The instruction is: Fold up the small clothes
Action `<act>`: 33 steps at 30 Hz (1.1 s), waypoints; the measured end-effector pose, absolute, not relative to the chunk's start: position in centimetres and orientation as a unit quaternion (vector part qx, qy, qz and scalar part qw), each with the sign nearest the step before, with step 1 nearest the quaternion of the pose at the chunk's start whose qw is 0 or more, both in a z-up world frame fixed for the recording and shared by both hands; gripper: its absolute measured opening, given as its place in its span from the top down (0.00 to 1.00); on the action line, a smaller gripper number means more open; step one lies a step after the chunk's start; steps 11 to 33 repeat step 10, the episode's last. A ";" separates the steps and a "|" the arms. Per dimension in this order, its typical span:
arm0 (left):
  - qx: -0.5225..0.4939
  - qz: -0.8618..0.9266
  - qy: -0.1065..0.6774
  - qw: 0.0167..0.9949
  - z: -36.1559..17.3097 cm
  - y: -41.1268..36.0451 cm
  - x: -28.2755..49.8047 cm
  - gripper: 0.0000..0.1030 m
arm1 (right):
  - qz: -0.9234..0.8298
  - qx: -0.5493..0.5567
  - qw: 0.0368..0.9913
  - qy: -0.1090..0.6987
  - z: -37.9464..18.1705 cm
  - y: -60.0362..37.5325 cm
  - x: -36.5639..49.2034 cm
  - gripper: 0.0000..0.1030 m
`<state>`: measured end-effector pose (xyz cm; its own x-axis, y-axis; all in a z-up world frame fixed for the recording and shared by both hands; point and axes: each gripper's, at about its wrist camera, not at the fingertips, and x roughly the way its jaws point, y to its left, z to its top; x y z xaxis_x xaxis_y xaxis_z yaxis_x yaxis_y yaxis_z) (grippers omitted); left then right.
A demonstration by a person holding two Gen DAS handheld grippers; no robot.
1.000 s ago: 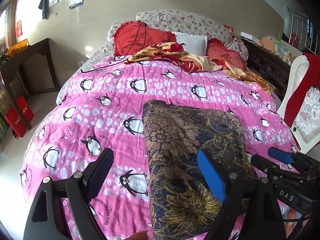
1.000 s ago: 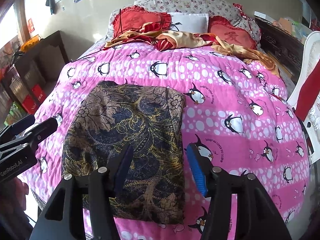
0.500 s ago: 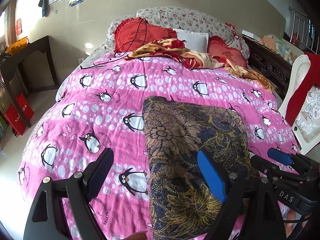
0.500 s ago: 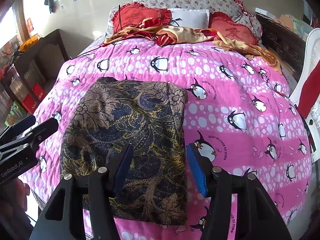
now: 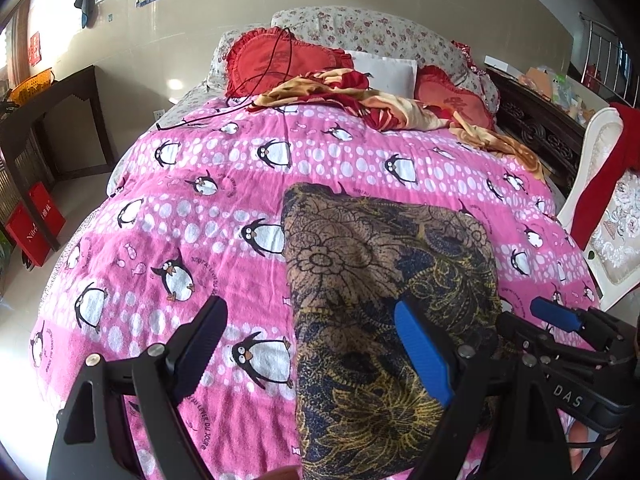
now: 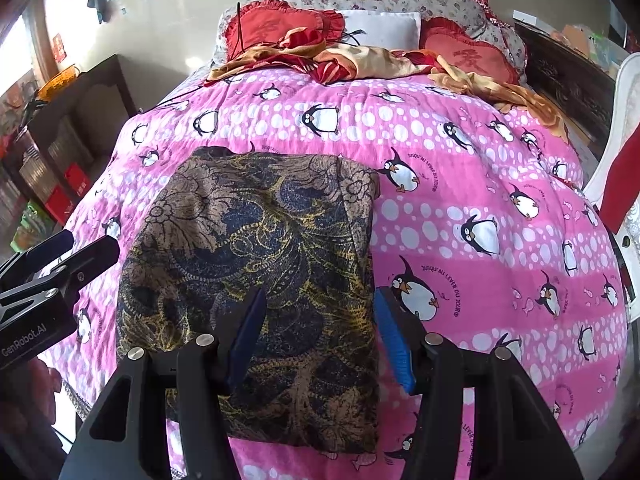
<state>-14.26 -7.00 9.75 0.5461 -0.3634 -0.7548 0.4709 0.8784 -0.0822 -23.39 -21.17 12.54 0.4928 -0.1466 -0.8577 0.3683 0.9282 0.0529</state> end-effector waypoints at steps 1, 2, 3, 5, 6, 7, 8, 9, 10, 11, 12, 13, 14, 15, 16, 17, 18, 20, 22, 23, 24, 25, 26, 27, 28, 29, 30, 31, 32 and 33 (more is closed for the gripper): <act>0.064 -0.238 0.414 0.876 9.7 -7.0 -14.2 0.14 | -0.150 0.115 0.856 0.482 12.4 -21.2 -23.3 0.50; 0.063 -0.238 0.415 0.876 9.6 -7.0 -14.1 0.14 | -0.149 0.115 0.855 0.483 12.3 -21.2 -23.3 0.50; 0.063 -0.238 0.416 0.876 9.5 -7.0 -14.0 0.14 | -0.149 0.115 0.855 0.484 12.3 -21.2 -23.2 0.50; 0.062 -0.238 0.418 0.874 9.3 -7.0 -13.9 0.14 | -0.148 0.116 0.854 0.485 12.1 -21.3 -23.1 0.50; 0.061 -0.239 0.418 0.874 9.2 -6.9 -13.8 0.14 | -0.148 0.117 0.853 0.486 12.0 -21.3 -23.1 0.50; 0.061 -0.239 0.416 0.875 9.0 -6.9 -13.8 0.14 | -0.148 0.118 0.853 0.486 11.9 -21.4 -23.1 0.50; 0.060 -0.238 0.416 0.876 8.9 -6.8 -13.6 0.14 | -0.148 0.120 0.852 0.487 11.7 -21.5 -23.0 0.50; 0.059 -0.239 0.415 0.876 8.8 -6.7 -13.6 0.14 | -0.146 0.123 0.852 0.488 11.6 -21.7 -23.0 0.50; 0.057 -0.241 0.415 0.876 8.7 -6.6 -13.4 0.14 | -0.146 0.125 0.852 0.487 11.5 -21.9 -22.9 0.50; 0.057 -0.241 0.415 0.876 8.7 -6.6 -13.4 0.14 | -0.146 0.125 0.852 0.487 11.5 -21.9 -22.9 0.50; 0.057 -0.241 0.415 0.876 8.7 -6.6 -13.4 0.14 | -0.146 0.125 0.852 0.487 11.5 -21.9 -22.9 0.50; 0.057 -0.241 0.415 0.876 8.7 -6.6 -13.4 0.14 | -0.146 0.125 0.852 0.487 11.5 -21.9 -22.9 0.50; 0.057 -0.241 0.415 0.876 8.7 -6.6 -13.4 0.14 | -0.146 0.125 0.852 0.487 11.5 -21.9 -22.9 0.50; 0.057 -0.241 0.415 0.876 8.7 -6.6 -13.4 0.14 | -0.146 0.125 0.852 0.487 11.5 -21.9 -22.9 0.50; 0.057 -0.241 0.415 0.876 8.7 -6.6 -13.4 0.14 | -0.146 0.125 0.852 0.487 11.5 -21.9 -22.9 0.50; 0.057 -0.241 0.415 0.876 8.7 -6.6 -13.4 0.14 | -0.146 0.125 0.852 0.487 11.5 -21.9 -22.9 0.50; 0.057 -0.241 0.415 0.876 8.7 -6.6 -13.4 0.14 | -0.146 0.125 0.852 0.487 11.5 -21.9 -22.9 0.50; 0.057 -0.241 0.415 0.876 8.7 -6.6 -13.4 0.14 | -0.146 0.125 0.852 0.487 11.5 -21.9 -22.9 0.50; 0.057 -0.241 0.415 0.876 8.7 -6.6 -13.4 0.14 | -0.146 0.125 0.852 0.487 11.5 -21.9 -22.9 0.50; 0.057 -0.241 0.415 0.876 8.7 -6.6 -13.4 0.14 | -0.146 0.125 0.852 0.487 11.5 -21.9 -22.9 0.50; 0.057 -0.241 0.415 0.876 8.7 -6.6 -13.4 0.14 | -0.146 0.125 0.852 0.487 11.5 -21.9 -22.9 0.50; 0.057 -0.241 0.415 0.876 8.7 -6.6 -13.4 0.14 | -0.146 0.125 0.852 0.487 11.5 -21.9 -22.9 0.50; 0.057 -0.241 0.415 0.876 8.7 -6.6 -13.4 0.14 | -0.146 0.125 0.852 0.487 11.5 -21.9 -22.9 0.50; 0.057 -0.241 0.415 0.876 8.7 -6.6 -13.4 0.14 | -0.146 0.125 0.852 0.487 11.5 -21.9 -22.9 0.50; 0.057 -0.241 0.415 0.876 8.7 -6.6 -13.4 0.14 | -0.146 0.125 0.852 0.487 11.5 -21.9 -22.9 0.50; 0.057 -0.241 0.415 0.876 8.7 -6.6 -13.4 0.14 | -0.146 0.125 0.852 0.487 11.5 -21.9 -22.9 0.50; 0.057 -0.241 0.415 0.876 8.7 -6.6 -13.4 0.14 | -0.146 0.125 0.852 0.487 11.5 -21.9 -22.9 0.50; 0.057 -0.241 0.415 0.876 8.7 -6.6 -13.4 0.14 | -0.146 0.125 0.852 0.487 11.5 -21.9 -22.9 0.50; 0.057 -0.241 0.415 0.876 8.7 -6.6 -13.4 0.14 | -0.146 0.125 0.852 0.487 11.5 -21.9 -22.9 0.50; 0.057 -0.241 0.415 0.876 8.7 -6.6 -13.4 0.14 | -0.146 0.125 0.852 0.487 11.5 -21.9 -22.9 0.50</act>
